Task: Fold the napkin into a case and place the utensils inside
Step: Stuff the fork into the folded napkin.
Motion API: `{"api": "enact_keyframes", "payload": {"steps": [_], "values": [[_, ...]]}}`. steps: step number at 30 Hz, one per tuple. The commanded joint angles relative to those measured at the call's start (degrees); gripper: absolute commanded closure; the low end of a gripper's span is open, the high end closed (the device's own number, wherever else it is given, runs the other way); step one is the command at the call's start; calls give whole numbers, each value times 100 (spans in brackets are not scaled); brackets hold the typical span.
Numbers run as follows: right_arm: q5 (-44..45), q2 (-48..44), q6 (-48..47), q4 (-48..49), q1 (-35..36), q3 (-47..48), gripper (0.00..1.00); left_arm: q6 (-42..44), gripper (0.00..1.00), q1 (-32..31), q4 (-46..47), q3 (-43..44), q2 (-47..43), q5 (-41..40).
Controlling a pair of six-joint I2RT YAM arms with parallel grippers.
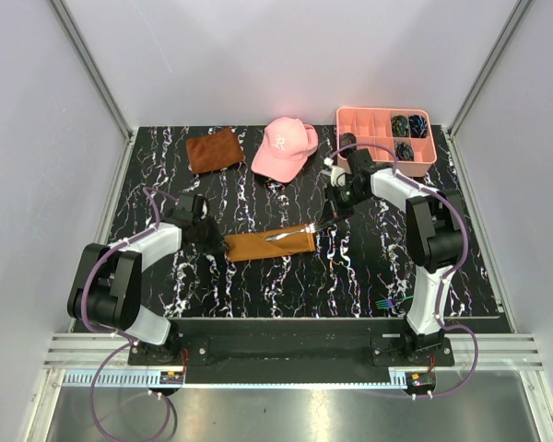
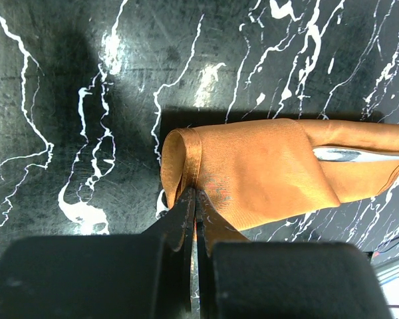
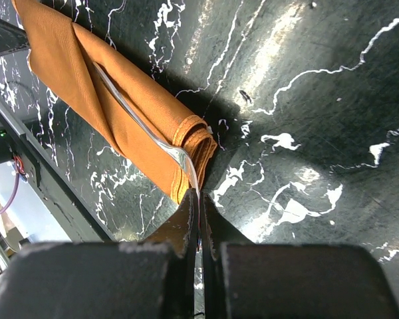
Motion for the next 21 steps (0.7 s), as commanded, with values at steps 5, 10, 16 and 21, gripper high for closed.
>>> {"api": "enact_keyframes", "payload": {"steps": [5, 10, 16, 21], "values": [[-55, -182, 415, 418, 315, -42, 100, -44, 100, -8, 250, -115, -83, -12], [-187, 2, 645, 551, 473, 28, 100, -62, 100, -25, 276, -133, -75, -11], [-283, 169, 1171, 1172, 763, -15, 100, -80, 100, -52, 293, -141, -110, -11], [-442, 344, 1629, 1702, 868, -112, 100, -88, 100, -60, 294, -168, -154, 6]]}}
